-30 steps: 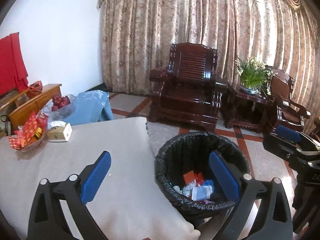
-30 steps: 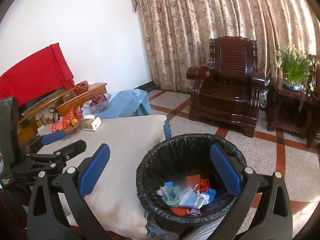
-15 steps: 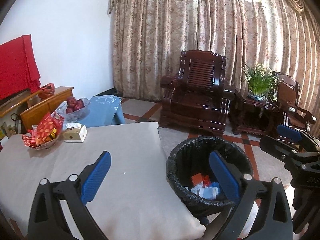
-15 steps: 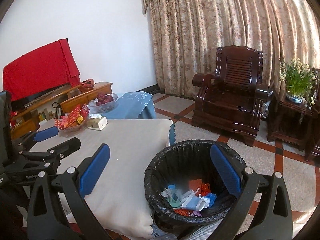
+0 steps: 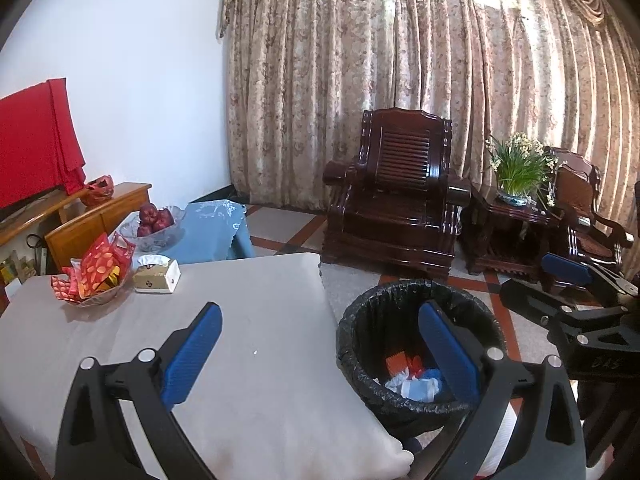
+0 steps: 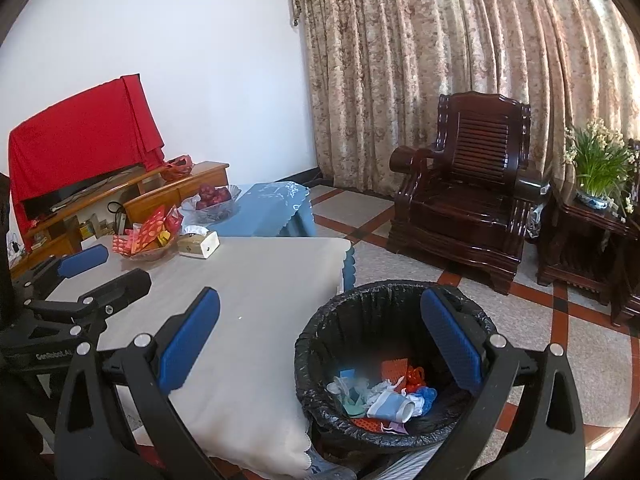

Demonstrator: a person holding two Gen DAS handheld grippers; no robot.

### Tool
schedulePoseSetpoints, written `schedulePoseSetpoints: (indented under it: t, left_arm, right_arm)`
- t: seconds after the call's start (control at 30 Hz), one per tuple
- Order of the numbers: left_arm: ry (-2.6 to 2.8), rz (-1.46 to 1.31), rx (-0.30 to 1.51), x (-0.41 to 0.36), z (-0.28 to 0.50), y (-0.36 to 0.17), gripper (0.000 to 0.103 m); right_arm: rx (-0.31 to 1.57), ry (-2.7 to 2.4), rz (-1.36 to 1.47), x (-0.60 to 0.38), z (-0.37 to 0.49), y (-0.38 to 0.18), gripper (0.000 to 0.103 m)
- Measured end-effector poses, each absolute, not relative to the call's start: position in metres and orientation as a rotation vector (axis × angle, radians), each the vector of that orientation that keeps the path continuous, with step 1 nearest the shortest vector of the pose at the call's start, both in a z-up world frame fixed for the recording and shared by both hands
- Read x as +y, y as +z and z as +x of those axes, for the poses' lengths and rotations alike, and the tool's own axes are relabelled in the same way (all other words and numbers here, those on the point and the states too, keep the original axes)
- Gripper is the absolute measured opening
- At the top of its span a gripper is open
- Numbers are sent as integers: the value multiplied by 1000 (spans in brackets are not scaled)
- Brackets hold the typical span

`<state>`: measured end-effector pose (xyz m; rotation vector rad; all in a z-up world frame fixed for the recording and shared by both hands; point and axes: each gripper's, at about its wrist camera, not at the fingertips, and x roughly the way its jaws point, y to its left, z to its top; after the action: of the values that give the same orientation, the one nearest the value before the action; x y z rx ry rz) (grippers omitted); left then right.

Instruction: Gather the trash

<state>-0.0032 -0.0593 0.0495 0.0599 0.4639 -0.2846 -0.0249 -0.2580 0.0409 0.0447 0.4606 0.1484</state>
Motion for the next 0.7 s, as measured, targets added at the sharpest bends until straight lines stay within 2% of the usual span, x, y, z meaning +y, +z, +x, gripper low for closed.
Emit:
schedulePoseSetpoints:
  t: [0.7]
  left_arm:
    - [-285,59,463,-58,-3,50,97]
  right_arm:
    - [472,155,42,-250,-20,39,98]
